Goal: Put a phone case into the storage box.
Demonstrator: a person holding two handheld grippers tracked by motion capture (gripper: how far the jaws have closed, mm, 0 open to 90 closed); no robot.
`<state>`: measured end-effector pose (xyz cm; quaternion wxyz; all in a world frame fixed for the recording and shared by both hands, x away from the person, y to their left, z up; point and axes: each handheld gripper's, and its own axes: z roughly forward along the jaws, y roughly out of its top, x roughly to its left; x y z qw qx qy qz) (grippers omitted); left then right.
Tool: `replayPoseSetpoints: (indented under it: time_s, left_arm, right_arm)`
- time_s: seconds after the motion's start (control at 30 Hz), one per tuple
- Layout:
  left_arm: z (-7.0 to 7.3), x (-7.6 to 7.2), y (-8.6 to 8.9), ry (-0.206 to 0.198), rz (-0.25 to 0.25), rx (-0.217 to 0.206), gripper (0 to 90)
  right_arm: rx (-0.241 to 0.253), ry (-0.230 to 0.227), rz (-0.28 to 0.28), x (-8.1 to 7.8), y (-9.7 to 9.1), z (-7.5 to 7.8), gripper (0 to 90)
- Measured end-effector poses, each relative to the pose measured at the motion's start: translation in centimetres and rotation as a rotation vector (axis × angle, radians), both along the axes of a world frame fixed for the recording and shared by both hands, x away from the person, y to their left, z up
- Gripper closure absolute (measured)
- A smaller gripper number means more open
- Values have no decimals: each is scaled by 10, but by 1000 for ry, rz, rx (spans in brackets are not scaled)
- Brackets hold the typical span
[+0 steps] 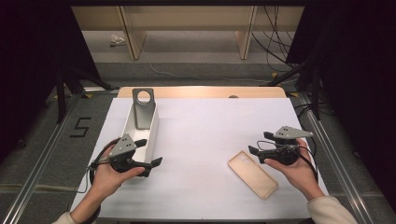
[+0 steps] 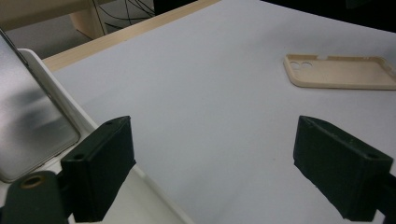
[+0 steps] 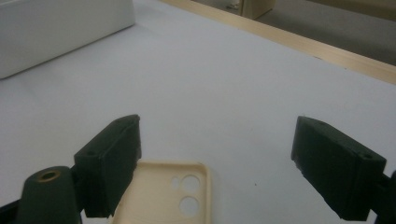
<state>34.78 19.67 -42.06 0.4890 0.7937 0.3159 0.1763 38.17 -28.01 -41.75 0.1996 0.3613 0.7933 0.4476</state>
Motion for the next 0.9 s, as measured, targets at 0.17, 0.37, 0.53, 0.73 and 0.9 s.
replayPoseSetpoints:
  time_s: [0.17, 0.37, 0.53, 0.73, 0.9]
  left_arm:
    - [1, -1, -1, 0, -9, -5, 120]
    - [0, -1, -1, 1, -5, -2, 121]
    - [0, 0, 0, 2, 0, 0, 121]
    - [0, 0, -1, 2, 0, 0, 118]
    - [1, 0, -1, 0, -3, -4, 119]
  right_arm:
    - [-10, 12, 0, 3, 0, -1, 169]
    - [-17, 14, -2, 2, -1, -1, 169]
    - [-13, 8, -3, 1, -2, 0, 169]
    - [-20, 11, 3, 1, -5, 2, 169]
    - [-104, 64, 73, 0, -5, 4, 263]
